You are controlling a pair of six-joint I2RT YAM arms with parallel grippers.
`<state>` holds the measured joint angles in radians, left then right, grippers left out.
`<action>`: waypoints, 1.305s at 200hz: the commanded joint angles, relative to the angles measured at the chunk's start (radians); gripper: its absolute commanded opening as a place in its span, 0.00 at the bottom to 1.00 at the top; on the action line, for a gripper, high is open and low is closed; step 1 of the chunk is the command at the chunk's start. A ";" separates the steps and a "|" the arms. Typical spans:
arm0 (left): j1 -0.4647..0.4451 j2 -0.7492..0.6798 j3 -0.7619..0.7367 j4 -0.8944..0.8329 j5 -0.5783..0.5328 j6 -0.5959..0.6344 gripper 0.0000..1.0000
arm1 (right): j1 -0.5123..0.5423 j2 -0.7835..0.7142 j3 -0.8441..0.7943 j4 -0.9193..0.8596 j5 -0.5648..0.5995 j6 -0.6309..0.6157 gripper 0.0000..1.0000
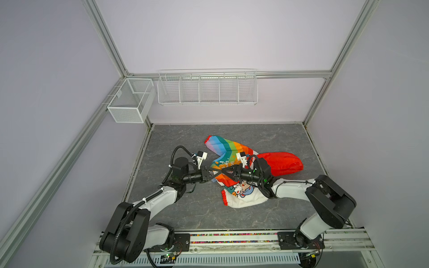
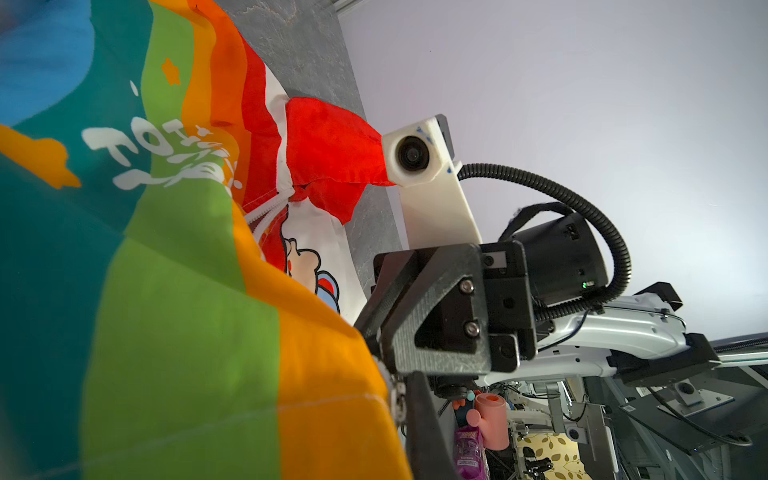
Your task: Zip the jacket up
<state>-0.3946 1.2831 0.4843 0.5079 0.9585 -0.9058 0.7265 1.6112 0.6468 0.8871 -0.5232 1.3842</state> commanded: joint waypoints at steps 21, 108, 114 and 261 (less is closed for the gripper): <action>0.002 0.009 0.003 0.030 0.006 -0.006 0.00 | -0.002 -0.046 -0.014 -0.033 0.001 -0.004 0.13; 0.002 -0.045 -0.003 -0.020 -0.023 -0.008 0.32 | -0.004 -0.117 0.050 -0.254 0.017 -0.113 0.07; 0.002 -0.052 -0.003 -0.033 -0.028 -0.005 0.33 | -0.004 -0.117 0.056 -0.264 0.018 -0.118 0.07; 0.014 -0.079 -0.025 -0.091 -0.077 0.005 0.13 | -0.004 -0.122 0.085 -0.328 0.026 -0.146 0.07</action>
<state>-0.3904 1.2247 0.4721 0.4194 0.8898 -0.9062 0.7261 1.5185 0.7078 0.5861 -0.5156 1.2549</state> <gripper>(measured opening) 0.155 0.071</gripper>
